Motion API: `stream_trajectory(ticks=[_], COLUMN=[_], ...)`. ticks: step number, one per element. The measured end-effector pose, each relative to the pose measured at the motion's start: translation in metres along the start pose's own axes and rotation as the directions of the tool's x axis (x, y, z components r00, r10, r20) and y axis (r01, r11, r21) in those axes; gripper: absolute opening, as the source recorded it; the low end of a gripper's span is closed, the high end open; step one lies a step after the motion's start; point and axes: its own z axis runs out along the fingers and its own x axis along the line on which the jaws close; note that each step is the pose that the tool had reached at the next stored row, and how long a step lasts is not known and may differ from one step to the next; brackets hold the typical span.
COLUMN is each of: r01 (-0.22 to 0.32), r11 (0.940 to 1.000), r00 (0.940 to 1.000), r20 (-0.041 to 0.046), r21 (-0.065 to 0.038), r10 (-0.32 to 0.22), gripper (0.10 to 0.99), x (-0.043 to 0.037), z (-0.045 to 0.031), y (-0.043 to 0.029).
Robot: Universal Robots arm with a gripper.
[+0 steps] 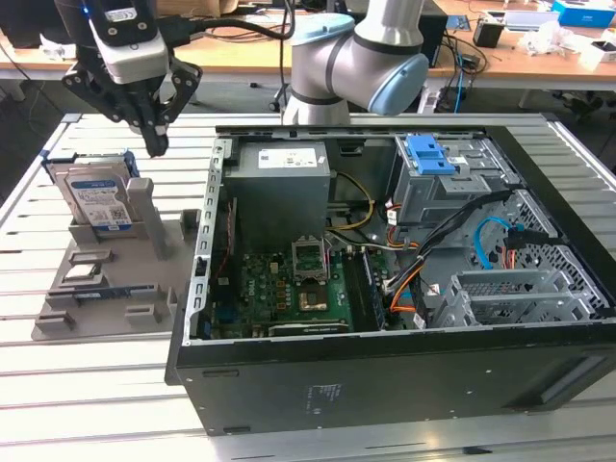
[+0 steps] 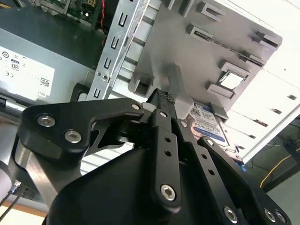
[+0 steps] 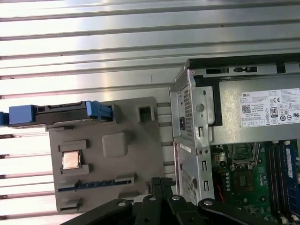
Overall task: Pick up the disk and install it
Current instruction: 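Reach for the disk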
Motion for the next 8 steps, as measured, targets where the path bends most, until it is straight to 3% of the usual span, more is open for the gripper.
stream_trajectory(ticks=[8], r01=[0.000], r11=[1.0000], r00=[1.0000], r20=[-0.0001], r21=[0.000], r10=[0.000], gripper=[0.106], x=[0.0172], z=[-0.0005], y=[-0.0013])
